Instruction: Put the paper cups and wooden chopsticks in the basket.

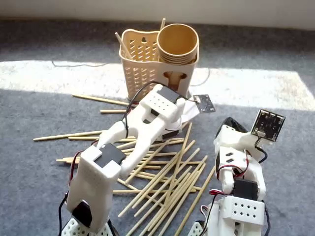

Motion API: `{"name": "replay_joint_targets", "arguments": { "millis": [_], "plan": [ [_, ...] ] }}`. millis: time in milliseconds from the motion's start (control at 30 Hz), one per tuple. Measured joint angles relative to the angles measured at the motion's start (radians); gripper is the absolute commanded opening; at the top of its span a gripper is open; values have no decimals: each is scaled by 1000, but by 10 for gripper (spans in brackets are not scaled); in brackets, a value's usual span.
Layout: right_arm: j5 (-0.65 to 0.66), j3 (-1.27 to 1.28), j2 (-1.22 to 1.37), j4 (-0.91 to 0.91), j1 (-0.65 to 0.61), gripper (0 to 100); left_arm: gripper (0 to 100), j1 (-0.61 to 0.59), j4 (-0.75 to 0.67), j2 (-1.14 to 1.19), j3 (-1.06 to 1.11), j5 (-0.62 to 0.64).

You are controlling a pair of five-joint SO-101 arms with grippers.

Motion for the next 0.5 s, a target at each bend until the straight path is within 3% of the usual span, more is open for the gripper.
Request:
{"name": "replay_joint_targets", "arguments": {
  "millis": [500],
  "plan": [
    [0,3,0,0,0,5,6,0,224,-359,0,5]
  ]
}}
